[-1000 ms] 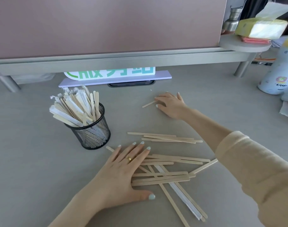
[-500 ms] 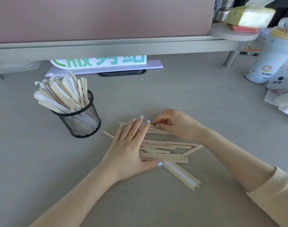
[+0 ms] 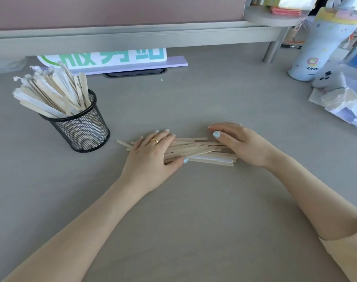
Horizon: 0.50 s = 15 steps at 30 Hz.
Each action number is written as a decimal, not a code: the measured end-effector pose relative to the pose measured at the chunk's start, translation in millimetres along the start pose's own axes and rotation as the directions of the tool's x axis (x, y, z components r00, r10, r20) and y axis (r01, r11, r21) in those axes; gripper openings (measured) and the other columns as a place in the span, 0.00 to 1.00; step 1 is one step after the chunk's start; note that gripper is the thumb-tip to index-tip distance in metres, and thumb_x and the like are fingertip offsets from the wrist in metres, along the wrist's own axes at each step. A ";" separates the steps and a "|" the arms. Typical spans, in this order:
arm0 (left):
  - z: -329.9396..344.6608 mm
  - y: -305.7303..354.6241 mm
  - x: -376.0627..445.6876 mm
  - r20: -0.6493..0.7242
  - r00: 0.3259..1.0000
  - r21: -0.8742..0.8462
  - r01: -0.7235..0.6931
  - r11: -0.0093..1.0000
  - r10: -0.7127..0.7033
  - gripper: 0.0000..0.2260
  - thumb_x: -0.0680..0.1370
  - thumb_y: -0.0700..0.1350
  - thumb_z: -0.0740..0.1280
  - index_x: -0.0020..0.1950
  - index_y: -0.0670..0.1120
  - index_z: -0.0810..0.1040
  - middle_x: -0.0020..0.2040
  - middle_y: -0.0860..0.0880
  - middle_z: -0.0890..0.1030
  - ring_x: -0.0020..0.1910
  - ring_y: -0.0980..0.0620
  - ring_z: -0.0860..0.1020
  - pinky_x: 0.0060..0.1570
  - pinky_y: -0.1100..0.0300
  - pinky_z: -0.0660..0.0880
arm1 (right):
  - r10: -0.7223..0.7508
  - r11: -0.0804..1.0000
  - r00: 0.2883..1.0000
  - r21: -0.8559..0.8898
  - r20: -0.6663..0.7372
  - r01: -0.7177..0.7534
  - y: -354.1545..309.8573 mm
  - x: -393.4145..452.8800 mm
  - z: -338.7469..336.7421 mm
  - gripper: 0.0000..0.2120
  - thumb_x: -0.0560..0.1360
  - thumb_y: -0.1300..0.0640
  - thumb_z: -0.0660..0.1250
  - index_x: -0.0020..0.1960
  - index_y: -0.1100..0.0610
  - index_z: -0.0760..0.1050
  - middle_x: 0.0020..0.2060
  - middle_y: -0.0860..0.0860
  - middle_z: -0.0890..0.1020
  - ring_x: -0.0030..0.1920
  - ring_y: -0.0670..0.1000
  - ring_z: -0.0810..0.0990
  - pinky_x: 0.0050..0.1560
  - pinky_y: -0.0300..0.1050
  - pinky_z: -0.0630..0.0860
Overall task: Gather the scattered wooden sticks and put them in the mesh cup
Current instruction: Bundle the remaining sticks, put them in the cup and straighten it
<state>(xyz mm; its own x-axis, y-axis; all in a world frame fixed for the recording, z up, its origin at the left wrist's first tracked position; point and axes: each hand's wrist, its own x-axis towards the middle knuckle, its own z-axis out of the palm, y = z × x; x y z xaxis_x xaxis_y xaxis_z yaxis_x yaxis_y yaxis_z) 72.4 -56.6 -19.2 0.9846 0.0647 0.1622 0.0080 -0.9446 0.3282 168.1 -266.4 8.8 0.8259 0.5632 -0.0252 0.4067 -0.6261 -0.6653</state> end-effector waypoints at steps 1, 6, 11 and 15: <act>-0.1 0.2 -0.4 -0.013 1.000 -0.002 0.002 1.000 -0.002 0.28 0.74 0.61 0.61 0.71 0.52 0.64 0.75 0.55 0.61 0.75 0.55 0.56 0.72 0.57 0.50 | 0.010 1.000 1.000 -0.003 -0.013 -0.010 1.4 -2.7 -0.9 0.17 0.79 0.47 0.54 0.63 0.50 0.73 0.60 0.43 0.76 0.62 0.44 0.71 0.62 0.38 0.64; -5.0 -3.0 -4.2 -0.028 1.000 0.010 0.005 1.000 -0.004 0.39 0.68 0.70 0.55 0.73 0.50 0.60 0.75 0.53 0.61 0.75 0.53 0.57 0.73 0.54 0.50 | 0.055 0.998 0.989 -0.029 -0.140 -0.060 3.1 -12.5 2.6 0.18 0.80 0.48 0.50 0.65 0.52 0.71 0.66 0.47 0.73 0.67 0.46 0.65 0.68 0.42 0.55; -22.7 -40.6 -16.1 0.007 1.000 0.066 0.009 0.998 -0.010 0.50 0.60 0.80 0.45 0.76 0.52 0.51 0.77 0.53 0.54 0.76 0.53 0.52 0.73 0.52 0.50 | 0.097 0.983 0.936 -0.116 -0.337 -0.144 4.7 -11.0 6.1 0.20 0.80 0.46 0.48 0.59 0.55 0.74 0.45 0.50 0.77 0.54 0.54 0.73 0.73 0.49 0.49; -35.4 -65.2 -31.4 0.080 0.990 0.037 0.112 0.993 -0.115 0.52 0.58 0.81 0.44 0.76 0.56 0.46 0.78 0.57 0.45 0.76 0.57 0.46 0.73 0.56 0.48 | 0.167 0.970 0.895 -0.094 -0.413 -0.224 14.1 -12.4 -6.5 0.19 0.80 0.46 0.48 0.48 0.56 0.72 0.30 0.45 0.69 0.45 0.57 0.67 0.74 0.56 0.47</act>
<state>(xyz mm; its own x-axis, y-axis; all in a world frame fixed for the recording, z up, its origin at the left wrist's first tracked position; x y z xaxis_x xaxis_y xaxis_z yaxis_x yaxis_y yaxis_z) 34.7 14.4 -12.8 0.9880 0.1467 0.0482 0.1249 -0.9425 0.3100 166.2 -285.7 4.6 0.9686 0.1771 0.1747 0.2461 -0.7843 -0.5694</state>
